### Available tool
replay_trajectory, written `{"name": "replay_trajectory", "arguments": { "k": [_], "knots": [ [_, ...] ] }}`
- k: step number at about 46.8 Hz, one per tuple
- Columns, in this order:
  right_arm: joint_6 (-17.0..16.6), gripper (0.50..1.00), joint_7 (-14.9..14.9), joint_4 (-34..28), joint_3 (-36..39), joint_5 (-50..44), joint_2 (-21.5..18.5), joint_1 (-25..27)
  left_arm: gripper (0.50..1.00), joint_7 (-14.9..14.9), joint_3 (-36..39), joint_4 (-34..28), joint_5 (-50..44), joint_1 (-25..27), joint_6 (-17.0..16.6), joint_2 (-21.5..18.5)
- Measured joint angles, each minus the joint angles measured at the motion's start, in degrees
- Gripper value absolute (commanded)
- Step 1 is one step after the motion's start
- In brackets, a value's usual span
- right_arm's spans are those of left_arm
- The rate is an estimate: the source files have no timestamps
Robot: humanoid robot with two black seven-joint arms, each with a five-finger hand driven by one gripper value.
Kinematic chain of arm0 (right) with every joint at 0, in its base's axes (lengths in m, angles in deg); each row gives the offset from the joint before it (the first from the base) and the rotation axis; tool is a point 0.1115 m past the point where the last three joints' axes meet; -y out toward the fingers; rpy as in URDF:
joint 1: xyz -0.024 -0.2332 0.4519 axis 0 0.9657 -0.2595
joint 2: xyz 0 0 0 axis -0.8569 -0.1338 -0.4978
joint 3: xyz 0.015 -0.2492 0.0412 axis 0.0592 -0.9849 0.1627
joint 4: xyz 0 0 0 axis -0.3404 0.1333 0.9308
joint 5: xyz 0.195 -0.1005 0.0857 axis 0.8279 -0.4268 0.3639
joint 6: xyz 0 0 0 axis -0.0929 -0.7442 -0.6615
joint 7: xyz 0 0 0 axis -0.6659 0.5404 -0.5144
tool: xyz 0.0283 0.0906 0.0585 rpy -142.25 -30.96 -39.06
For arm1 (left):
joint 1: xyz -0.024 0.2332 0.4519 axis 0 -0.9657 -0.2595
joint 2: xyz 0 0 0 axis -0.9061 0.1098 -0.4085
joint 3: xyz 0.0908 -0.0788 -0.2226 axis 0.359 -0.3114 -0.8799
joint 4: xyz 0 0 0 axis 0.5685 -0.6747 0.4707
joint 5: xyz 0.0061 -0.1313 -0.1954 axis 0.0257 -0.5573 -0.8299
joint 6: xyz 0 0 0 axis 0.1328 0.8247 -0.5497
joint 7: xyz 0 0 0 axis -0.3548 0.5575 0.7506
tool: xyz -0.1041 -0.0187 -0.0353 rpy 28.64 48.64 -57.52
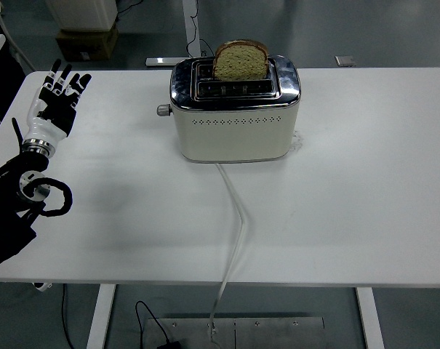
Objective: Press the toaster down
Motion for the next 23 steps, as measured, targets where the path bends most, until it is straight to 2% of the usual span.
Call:
{"name": "replay_trajectory", "arguments": {
  "k": [15,23],
  "knots": [
    [0.0,0.998,0.0,0.0,0.0,0.0,0.0,0.0,1.000,-0.5,0.2,-0.1,3.2,0.3,0.1,-1.8],
    [0.0,0.998,0.0,0.0,0.0,0.0,0.0,0.0,1.000,-0.5,1.2,-4.9,5.5,0.2,-0.1,-4.0]
  ]
}}
